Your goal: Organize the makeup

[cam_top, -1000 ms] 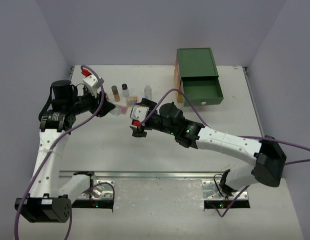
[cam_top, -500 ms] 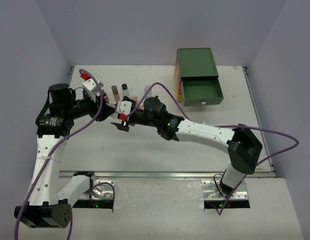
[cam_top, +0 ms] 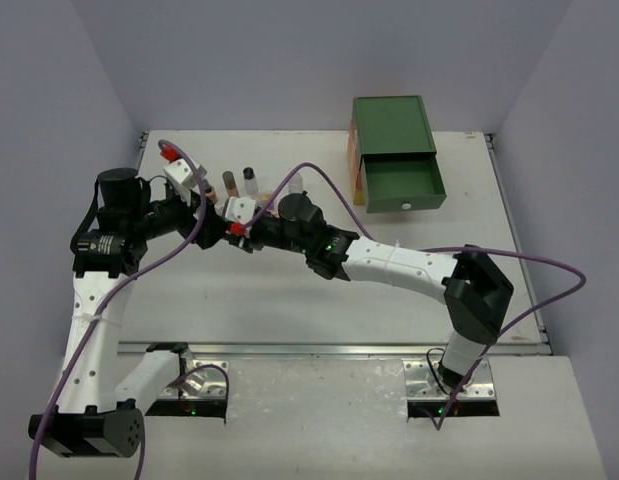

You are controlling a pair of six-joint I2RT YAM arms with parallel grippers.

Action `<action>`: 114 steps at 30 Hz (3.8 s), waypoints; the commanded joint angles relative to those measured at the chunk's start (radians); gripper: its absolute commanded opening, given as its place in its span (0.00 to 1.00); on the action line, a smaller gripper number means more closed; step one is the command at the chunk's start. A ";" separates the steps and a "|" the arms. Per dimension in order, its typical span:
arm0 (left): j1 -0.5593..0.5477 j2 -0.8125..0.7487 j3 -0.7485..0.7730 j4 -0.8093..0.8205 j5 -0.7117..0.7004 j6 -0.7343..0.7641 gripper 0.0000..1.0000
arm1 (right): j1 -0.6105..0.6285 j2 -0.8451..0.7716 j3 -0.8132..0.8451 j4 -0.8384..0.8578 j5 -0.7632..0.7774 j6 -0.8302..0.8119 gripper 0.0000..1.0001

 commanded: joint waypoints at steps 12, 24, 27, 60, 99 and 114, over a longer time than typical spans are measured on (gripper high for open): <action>0.002 -0.046 0.028 0.148 -0.304 -0.117 1.00 | -0.236 -0.245 0.076 -0.443 0.447 0.010 0.00; 0.002 -0.017 -0.271 0.308 -0.518 -0.067 1.00 | -0.611 -0.271 0.206 -0.730 0.538 0.267 0.00; 0.002 -0.013 -0.362 0.364 -0.575 -0.060 1.00 | -0.650 -0.217 0.262 -0.792 0.527 0.298 0.00; 0.002 0.026 -0.574 0.664 -0.727 -0.029 1.00 | -0.747 -0.284 0.032 -0.884 0.548 0.358 0.05; 0.002 0.090 -0.578 0.710 -0.778 -0.028 1.00 | -0.572 -0.422 0.209 -0.704 0.243 0.296 0.70; 0.003 0.060 -0.709 0.898 -0.848 -0.040 1.00 | -0.338 0.135 0.480 -0.651 0.489 0.398 0.99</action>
